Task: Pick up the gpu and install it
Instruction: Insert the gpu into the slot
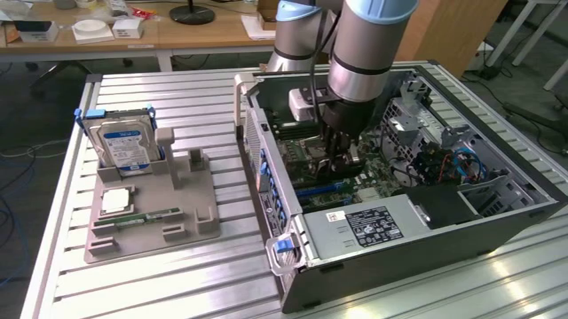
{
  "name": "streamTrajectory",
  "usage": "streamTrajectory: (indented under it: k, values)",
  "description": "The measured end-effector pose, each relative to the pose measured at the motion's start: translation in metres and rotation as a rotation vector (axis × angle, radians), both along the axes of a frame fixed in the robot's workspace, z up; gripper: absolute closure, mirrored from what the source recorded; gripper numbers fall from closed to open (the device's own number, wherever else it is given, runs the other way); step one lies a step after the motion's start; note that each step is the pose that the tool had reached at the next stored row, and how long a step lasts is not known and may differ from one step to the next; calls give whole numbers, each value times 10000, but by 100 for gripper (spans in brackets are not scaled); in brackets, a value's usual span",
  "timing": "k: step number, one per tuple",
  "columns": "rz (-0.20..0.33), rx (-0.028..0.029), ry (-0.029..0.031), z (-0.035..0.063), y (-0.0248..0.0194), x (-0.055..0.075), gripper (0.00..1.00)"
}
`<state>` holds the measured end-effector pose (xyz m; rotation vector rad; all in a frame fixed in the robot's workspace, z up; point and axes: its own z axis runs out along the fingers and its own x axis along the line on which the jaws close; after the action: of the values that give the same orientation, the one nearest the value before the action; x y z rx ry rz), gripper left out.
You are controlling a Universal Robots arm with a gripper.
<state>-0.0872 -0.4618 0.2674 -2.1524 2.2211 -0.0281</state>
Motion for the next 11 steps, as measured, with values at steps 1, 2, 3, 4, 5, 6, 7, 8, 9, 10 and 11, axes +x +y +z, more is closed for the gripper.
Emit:
streamTrajectory:
  k: [1, 2, 3, 4, 5, 6, 7, 8, 9, 10, 11]
  values:
    - [-1, 0, 0, -8, 0, -5, 74]
    - [0, 0, 0, -17, 0, -11, 74]
    - [0, 0, 0, -25, -1, -16, 74]
    - [0, 0, 0, -34, -1, -20, 74]
    - [1, 0, 0, -43, -3, -21, 74]
    - [2, 1, 0, -53, -6, -23, 74]
    - [-1, 1, 0, -63, -6, -28, 74]
    - [-2, 2, -1, -72, -6, -33, 74]
    - [0, 0, -1, -78, -7, -40, 74]
    - [1, -2, -1, -83, -7, -47, 74]
    - [1, -1, -1, -87, -7, -54, 74]
